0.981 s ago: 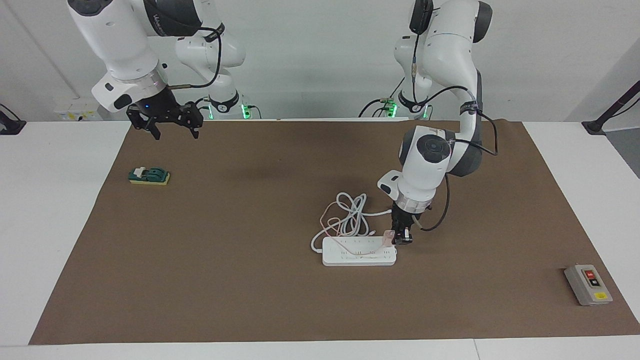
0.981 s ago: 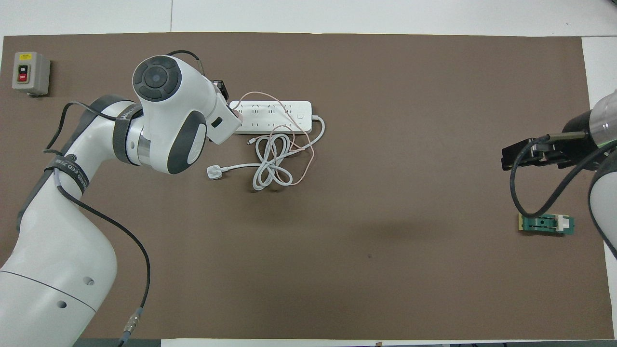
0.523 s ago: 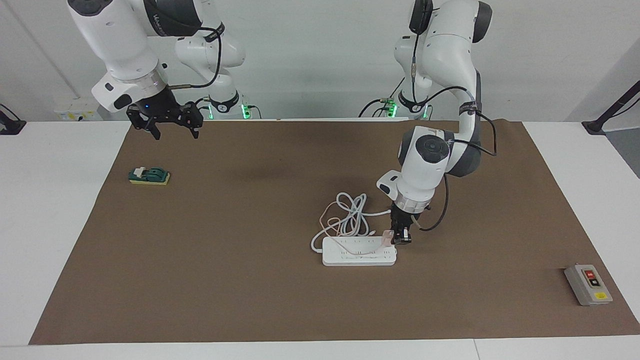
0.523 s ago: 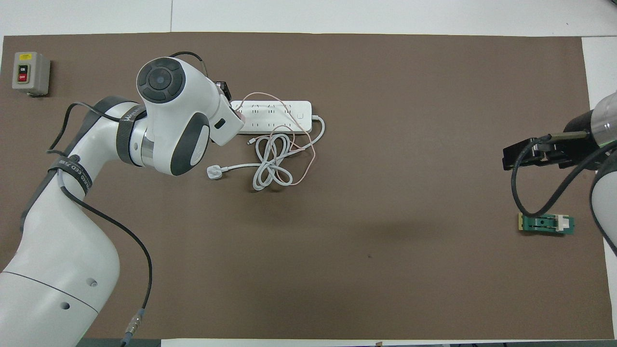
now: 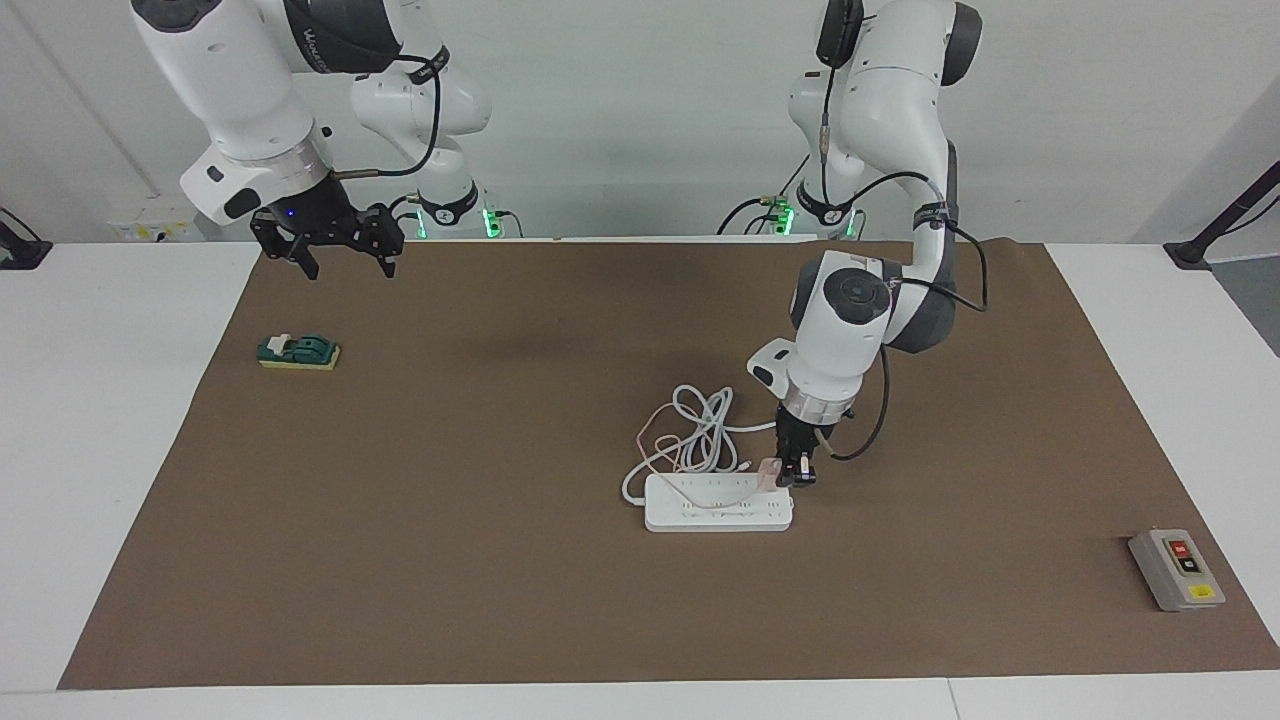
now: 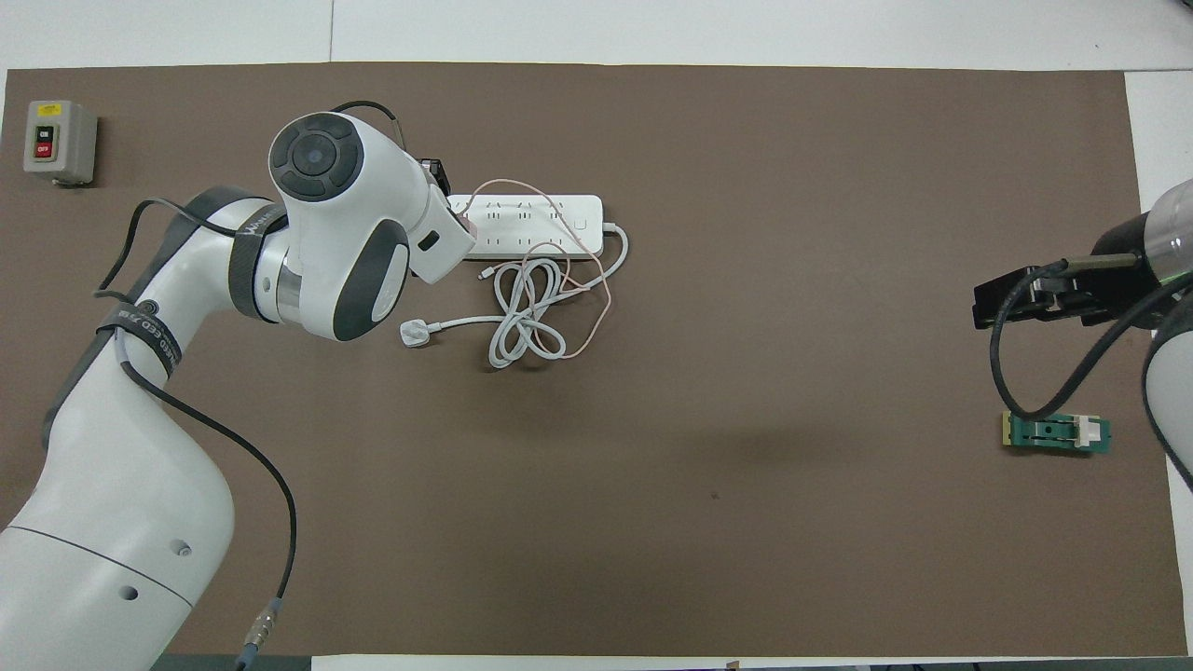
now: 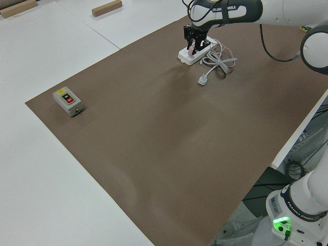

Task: Plug charger into power strip
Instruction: 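Push the charger prongs into the socket with the left gripper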

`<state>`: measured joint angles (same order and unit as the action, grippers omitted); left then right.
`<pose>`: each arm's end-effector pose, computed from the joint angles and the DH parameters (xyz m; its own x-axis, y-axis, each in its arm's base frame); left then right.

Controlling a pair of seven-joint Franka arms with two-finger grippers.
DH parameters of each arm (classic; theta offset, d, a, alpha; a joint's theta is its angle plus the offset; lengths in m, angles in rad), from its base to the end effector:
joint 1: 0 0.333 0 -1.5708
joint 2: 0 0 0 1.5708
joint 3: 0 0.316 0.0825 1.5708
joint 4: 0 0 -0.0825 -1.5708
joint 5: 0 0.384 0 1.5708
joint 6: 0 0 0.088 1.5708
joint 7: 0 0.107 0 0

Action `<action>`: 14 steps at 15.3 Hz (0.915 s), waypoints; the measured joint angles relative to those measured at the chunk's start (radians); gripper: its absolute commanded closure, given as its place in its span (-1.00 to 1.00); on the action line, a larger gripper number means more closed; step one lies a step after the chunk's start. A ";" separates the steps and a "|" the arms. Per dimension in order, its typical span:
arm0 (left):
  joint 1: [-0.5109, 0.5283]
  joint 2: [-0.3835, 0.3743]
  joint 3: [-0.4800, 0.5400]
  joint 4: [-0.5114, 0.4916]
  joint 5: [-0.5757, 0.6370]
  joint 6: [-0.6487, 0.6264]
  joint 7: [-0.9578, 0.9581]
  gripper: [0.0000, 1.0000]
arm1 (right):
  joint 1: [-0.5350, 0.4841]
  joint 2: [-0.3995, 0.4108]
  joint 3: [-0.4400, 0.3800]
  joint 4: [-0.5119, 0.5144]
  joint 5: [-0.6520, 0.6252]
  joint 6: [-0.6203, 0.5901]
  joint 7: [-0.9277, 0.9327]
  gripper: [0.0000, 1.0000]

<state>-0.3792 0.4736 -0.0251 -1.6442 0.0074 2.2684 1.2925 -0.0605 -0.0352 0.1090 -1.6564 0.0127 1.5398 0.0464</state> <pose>0.6367 -0.2699 0.3548 -0.1295 -0.9905 0.0462 -0.9822 0.1218 -0.1430 0.5373 0.0285 0.6008 0.9966 0.0020 -0.0818 0.0015 -1.0000 -0.0051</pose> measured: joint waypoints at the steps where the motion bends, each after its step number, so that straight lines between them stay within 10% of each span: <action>1: 0.000 0.000 0.000 0.000 0.000 0.000 0.000 0.73 | 0.000 0.000 0.000 0.000 0.000 0.000 0.000 -1.00; 14: -0.001 -0.007 0.003 -0.005 0.016 -0.027 -0.023 0.73 | 0.000 0.000 0.000 0.000 0.000 0.000 0.000 -1.00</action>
<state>-0.3802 0.4665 -0.0222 -1.6490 0.0236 2.2416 1.2692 -0.0608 -0.0352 0.1089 -1.6564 0.0127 1.5398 0.0467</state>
